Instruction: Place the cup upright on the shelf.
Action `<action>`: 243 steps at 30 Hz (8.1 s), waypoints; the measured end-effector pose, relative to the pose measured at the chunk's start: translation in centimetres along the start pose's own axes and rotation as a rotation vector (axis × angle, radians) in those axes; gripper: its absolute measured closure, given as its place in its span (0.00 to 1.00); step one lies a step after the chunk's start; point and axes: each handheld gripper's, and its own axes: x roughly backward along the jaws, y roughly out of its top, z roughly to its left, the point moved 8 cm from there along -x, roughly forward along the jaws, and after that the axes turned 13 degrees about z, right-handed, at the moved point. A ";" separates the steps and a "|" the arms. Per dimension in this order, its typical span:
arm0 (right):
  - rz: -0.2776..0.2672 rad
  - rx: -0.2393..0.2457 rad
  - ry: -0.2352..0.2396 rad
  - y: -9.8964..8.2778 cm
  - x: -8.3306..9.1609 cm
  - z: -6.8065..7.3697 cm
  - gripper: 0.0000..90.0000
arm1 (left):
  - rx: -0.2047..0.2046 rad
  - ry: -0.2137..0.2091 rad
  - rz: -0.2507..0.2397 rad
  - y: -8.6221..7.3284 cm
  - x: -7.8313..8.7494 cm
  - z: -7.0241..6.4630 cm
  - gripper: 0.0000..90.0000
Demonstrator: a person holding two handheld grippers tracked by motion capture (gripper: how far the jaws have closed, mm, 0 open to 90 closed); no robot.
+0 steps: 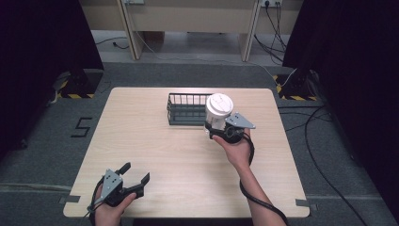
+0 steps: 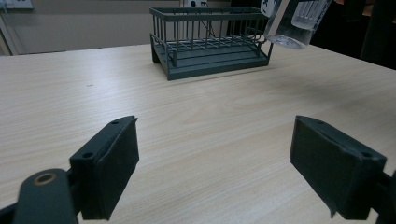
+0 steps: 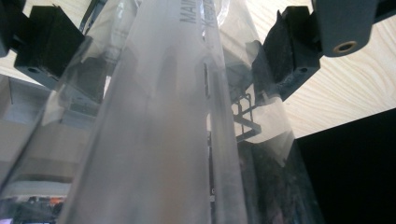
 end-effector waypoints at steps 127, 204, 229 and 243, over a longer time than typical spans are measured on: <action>0.018 -0.038 -0.054 9.2 -6.5 -2.6 0.20 | 0.019 -0.018 -0.012 0.2 0.1 -0.1 0.17; 0.178 -0.092 -0.095 4.1 -12.3 -3.0 0.20 | 0.017 -0.033 -0.013 0.3 0.1 -0.3 0.17; 0.162 -0.126 -0.084 4.5 -10.3 -2.5 0.17 | 0.009 -0.034 -0.015 0.3 0.0 -0.5 0.17; 0.163 -0.125 -0.060 4.2 -8.6 -2.1 0.17 | 0.001 -0.033 -0.009 0.2 -0.1 -0.7 0.17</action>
